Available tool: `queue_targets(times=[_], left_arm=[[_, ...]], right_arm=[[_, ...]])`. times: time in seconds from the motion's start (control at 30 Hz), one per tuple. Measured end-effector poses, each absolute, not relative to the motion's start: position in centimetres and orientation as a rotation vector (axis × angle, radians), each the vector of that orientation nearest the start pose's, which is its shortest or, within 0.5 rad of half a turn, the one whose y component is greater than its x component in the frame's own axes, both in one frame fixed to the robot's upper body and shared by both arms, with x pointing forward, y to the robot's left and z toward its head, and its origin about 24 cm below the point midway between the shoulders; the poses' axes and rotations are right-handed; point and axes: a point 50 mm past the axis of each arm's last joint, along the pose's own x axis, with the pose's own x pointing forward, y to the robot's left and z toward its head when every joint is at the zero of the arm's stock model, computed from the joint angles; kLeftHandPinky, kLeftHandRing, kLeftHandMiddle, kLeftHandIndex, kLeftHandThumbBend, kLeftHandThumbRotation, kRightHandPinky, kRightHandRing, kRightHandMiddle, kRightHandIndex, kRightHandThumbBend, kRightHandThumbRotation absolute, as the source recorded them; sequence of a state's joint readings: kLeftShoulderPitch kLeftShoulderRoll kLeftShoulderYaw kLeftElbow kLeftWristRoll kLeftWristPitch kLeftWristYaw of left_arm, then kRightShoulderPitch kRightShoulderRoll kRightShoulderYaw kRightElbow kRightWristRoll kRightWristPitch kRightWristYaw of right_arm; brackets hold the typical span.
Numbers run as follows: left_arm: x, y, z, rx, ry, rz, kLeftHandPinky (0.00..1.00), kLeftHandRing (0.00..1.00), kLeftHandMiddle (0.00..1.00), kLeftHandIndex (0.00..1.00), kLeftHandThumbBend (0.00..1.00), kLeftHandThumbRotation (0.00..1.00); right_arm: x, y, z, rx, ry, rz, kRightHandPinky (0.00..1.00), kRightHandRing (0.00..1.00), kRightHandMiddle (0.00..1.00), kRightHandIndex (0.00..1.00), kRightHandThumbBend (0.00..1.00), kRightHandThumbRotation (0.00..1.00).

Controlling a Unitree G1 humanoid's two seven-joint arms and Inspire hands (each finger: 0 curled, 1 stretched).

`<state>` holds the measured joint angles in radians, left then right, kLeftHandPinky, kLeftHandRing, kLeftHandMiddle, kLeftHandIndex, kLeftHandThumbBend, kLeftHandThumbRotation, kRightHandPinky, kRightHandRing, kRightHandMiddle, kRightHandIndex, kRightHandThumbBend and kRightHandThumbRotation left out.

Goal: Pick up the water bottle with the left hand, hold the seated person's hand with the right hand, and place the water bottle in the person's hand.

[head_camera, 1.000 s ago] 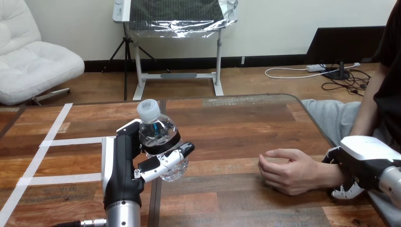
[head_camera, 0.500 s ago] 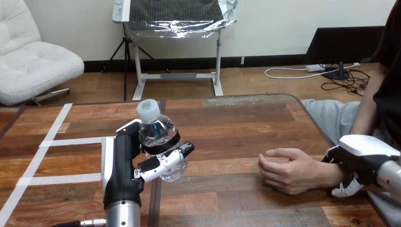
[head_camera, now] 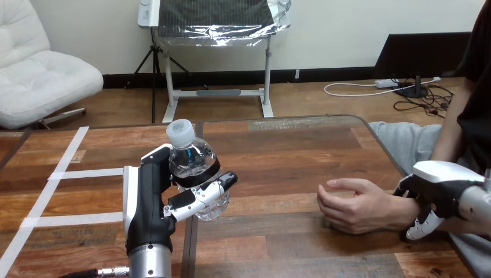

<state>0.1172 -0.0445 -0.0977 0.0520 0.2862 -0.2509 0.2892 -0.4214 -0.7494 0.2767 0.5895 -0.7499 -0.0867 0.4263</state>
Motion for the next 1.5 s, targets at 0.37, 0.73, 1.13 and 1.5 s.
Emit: queue_targets(times=[0.37,0.73,1.13,1.5], left_arm=[[22.62,13.16,3.07,0.208,-0.133,0.172,0.36,0.41,0.45,0.44,0.71,0.0],[22.61,13.13,3.06,0.207,-0.133,0.172,0.37,0.41,0.45,0.44,0.7,0.0],[22.59,13.16,3.05,0.21,-0.131,0.173,0.37,0.41,0.45,0.44,0.7,0.0],[22.59,13.17,3.04,0.21,-0.13,0.174,0.37,0.41,0.45,0.44,0.71,0.0]], right_arm=[[30.99,-28.81,5.09,-1.498,0.494,0.479,0.63,0.68,0.74,0.71,0.74,0.0],[31.07,-29.1,4.97,-1.472,0.481,0.471,0.57,0.62,0.67,0.66,0.74,0.0],[30.83,-29.24,4.61,-1.433,0.438,0.447,0.44,0.49,0.55,0.56,0.74,0.0],[30.58,-29.28,4.35,-1.395,0.426,0.433,0.44,0.48,0.53,0.55,0.73,0.0]])
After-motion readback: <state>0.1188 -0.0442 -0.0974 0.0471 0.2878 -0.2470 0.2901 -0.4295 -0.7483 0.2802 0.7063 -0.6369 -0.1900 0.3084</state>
